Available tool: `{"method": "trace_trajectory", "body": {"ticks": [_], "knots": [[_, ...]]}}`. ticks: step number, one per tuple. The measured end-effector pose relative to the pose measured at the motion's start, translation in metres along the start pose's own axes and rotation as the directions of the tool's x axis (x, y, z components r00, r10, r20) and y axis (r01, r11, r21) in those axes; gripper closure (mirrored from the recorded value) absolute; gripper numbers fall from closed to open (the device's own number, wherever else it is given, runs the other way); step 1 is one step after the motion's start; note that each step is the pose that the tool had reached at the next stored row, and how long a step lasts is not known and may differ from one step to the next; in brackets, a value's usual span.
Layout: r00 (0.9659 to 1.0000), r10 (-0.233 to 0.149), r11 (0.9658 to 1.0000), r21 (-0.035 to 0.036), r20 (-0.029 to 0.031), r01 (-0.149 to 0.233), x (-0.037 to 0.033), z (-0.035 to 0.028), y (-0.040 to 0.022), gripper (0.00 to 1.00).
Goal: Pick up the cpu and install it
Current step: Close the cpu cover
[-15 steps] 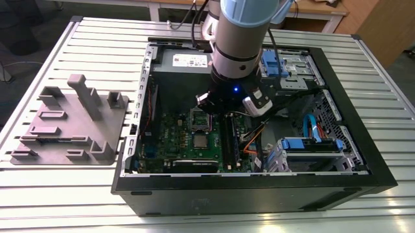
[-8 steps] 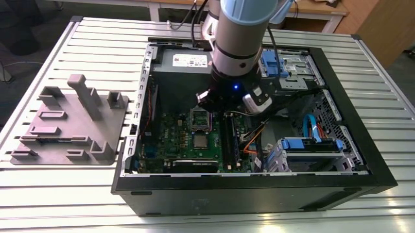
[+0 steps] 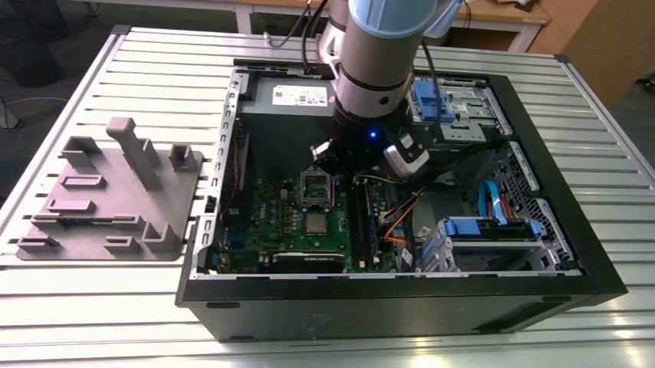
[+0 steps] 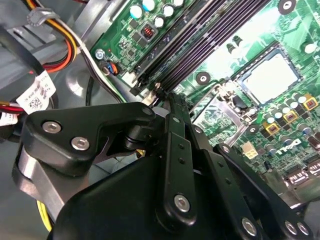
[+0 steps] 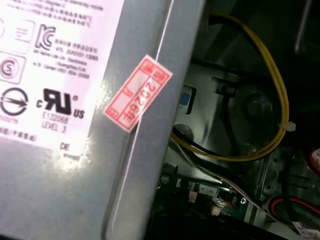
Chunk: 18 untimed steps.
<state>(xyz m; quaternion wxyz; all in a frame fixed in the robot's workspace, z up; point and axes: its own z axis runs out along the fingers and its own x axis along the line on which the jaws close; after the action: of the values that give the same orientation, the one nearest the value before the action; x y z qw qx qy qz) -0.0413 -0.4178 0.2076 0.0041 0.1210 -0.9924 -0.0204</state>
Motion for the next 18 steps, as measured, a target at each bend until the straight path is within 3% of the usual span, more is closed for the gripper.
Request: {"method": "trace_trajectory", "body": {"ticks": [12,18], "knots": [[0.9992,-0.04,0.9992,-0.0006,-0.0015,0.04,-0.0031,0.006,0.0122,0.89],[0.9991,-0.043,0.9991,-0.0006,-0.0018,0.043,-0.0032,0.0079,0.0137,0.89]]}}
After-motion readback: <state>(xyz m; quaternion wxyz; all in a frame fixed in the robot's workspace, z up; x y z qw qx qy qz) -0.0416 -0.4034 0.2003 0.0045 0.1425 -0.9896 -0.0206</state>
